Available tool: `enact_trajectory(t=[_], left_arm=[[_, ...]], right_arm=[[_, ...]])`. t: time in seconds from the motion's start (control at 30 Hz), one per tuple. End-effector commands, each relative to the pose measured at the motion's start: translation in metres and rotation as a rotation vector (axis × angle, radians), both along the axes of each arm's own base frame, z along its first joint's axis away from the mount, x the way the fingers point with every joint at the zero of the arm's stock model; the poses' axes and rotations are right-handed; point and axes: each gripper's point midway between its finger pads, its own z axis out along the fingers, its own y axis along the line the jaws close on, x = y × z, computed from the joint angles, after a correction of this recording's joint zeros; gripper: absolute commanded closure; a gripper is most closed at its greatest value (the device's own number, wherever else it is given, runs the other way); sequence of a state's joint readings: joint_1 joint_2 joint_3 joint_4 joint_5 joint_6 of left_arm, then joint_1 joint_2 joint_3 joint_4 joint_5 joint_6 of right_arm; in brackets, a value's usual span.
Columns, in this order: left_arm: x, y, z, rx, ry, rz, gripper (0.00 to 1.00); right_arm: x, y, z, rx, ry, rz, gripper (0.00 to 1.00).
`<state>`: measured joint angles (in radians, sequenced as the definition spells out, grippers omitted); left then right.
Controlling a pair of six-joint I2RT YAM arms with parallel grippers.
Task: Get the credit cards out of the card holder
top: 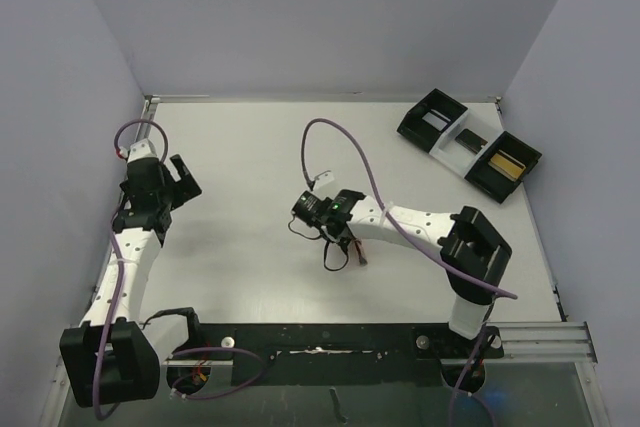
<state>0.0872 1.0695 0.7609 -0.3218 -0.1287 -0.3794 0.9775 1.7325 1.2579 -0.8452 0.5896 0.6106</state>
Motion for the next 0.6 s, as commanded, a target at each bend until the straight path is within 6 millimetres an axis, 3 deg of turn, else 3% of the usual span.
enact_trajectory(t=[0.0,0.17,0.27,0.33,0.4,0.47,0.57], left_arm=[[0.005,0.022,0.037,0.031,-0.095,0.113,0.09],[0.001,0.031,0.040,0.037,-0.099,0.163,0.09],[0.003,0.029,0.039,0.026,-0.101,0.153,0.09],[0.005,0.025,0.038,0.016,-0.100,0.130,0.09],[0.008,0.020,0.037,0.001,-0.102,0.094,0.09],[0.011,0.010,0.037,-0.022,-0.112,0.041,0.08],[0.015,-0.002,0.037,-0.050,-0.126,-0.028,0.08]], right_arm=[[0.000,0.028,0.011,-0.012,-0.046,0.020,0.88],[-0.012,0.069,0.000,0.120,0.033,0.097,0.78],[-0.015,0.092,0.013,0.283,0.051,0.154,0.69],[-0.014,0.101,0.027,0.392,0.047,0.176,0.58],[-0.008,0.097,0.038,0.472,0.034,0.153,0.52],[0.002,0.079,0.040,0.523,0.026,0.083,0.51],[0.014,0.035,0.018,0.551,0.072,-0.068,0.51]])
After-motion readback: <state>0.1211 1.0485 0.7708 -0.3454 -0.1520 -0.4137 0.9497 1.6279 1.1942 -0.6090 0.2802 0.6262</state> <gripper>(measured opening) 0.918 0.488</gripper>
